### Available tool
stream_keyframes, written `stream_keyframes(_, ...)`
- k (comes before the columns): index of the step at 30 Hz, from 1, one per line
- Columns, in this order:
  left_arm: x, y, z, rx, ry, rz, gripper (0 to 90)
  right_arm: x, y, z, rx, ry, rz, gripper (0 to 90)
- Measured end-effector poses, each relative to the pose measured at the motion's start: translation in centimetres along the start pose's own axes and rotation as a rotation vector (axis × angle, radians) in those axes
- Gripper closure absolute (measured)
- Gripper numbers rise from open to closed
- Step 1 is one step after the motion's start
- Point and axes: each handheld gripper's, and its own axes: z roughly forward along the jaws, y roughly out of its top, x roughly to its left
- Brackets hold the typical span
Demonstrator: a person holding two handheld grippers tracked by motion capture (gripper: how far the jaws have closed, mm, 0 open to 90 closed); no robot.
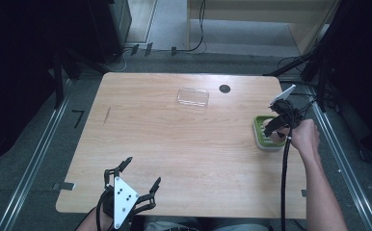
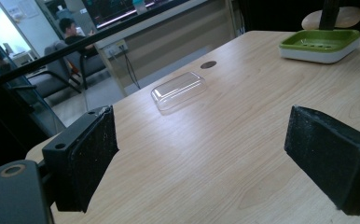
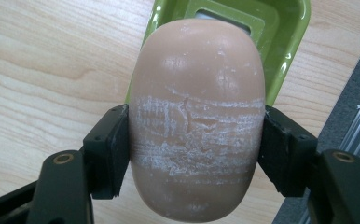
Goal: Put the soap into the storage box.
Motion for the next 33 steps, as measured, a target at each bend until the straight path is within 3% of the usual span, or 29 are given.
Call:
stream_keyframes(16, 0.0, 0.0, 0.0, 0.0, -0.001, 0.001, 10.0, -0.1, 1.6, 1.3, 0.006, 0.002, 0.043, 33.7)
stream_keyframes(33, 0.0, 0.0, 0.0, 0.0, -0.001, 0.001, 9.9, -0.8, 1.8, 2.4, -0.02, 0.04, 0.104, 33.7)
